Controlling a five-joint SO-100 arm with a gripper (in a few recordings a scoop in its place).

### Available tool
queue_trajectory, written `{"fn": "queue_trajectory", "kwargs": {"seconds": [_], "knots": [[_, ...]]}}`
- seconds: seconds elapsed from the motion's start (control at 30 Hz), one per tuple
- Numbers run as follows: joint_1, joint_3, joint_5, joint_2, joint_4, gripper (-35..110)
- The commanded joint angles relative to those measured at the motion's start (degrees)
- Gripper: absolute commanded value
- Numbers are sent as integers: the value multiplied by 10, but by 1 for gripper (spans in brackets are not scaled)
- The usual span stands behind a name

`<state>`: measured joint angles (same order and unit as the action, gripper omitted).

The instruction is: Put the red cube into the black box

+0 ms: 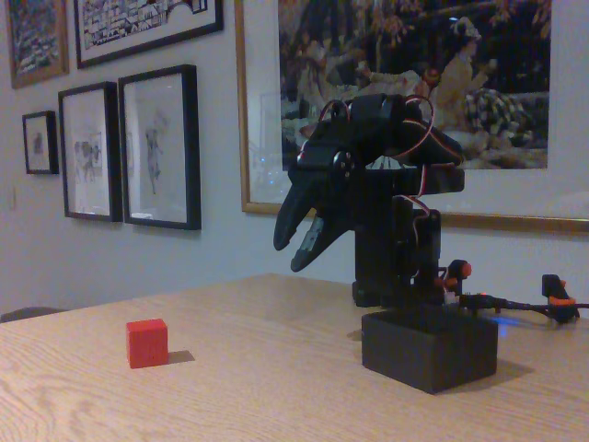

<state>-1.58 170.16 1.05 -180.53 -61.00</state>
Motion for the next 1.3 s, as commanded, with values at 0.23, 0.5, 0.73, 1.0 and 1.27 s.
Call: {"fn": "queue_trajectory", "kwargs": {"seconds": [0.23, 0.5, 0.73, 1.0, 1.27], "knots": [[13, 25, 15, -74, -30, 12], [21, 25, 23, -74, -27, 14], [40, -61, 47, 64, 37, 17], [29, -374, 149, 535, 105, 16], [-17, -506, 240, 734, 114, 22]]}}
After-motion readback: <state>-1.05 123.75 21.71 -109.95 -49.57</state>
